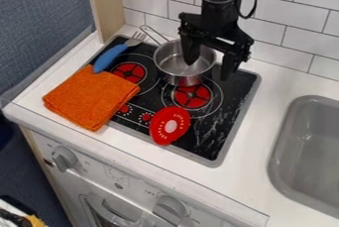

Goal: Move the silver pot to the upper middle of stove.

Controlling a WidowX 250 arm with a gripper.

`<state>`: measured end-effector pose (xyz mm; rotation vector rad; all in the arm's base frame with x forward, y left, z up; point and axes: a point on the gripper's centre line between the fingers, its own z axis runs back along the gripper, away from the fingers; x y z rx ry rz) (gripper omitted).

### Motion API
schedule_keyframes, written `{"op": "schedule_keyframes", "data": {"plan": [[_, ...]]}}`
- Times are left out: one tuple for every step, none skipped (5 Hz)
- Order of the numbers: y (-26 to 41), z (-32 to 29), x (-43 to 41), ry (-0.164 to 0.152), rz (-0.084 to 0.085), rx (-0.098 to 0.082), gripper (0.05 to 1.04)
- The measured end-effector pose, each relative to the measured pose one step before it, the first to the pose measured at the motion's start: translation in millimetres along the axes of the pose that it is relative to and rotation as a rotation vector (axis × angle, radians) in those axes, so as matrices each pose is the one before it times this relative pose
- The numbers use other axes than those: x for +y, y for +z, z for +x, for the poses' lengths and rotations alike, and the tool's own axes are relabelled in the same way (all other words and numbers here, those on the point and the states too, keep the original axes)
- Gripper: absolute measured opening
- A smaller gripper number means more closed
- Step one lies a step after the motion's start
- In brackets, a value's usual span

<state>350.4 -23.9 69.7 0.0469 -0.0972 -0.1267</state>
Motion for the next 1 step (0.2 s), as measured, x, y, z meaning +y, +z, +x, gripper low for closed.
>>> {"op": "schedule_keyframes", "data": {"plan": [[-5.49, -7.40, -9.19, 0.0060, -0.0391, 0.0238, 1.000]]}}
